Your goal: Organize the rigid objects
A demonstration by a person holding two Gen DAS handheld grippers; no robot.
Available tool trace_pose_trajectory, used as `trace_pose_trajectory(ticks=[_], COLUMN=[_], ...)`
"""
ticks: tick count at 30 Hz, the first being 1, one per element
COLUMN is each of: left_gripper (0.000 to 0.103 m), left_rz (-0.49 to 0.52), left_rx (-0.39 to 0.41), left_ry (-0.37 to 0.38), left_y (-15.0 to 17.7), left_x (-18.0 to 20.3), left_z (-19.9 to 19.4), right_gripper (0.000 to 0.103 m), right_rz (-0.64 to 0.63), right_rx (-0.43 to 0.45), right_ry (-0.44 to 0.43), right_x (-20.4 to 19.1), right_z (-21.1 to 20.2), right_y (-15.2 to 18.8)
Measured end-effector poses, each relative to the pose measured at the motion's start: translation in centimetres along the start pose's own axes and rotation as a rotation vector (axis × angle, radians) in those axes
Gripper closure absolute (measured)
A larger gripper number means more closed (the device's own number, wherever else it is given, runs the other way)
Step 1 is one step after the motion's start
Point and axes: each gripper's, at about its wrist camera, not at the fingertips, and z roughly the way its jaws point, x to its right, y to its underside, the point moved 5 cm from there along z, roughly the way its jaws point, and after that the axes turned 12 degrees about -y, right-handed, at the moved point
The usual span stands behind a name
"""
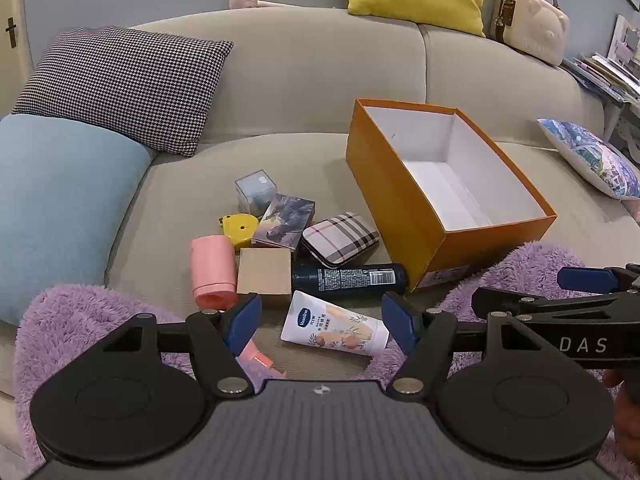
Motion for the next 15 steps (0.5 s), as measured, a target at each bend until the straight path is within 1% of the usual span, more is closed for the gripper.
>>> trace_pose_trajectory(ticks=[15], left_gripper=[0.024], left_rz=[-0.001], left_rx=[0.000], left_ry=[0.000], left_y=[0.01], left_x=[0.01], left_z=[-0.07], right_gripper=[0.002], right_rz=[-0.001], right_rx=[-0.001], right_ry=[0.000], right_x=[-0.17], right_z=[0.12], right_y=[0.09])
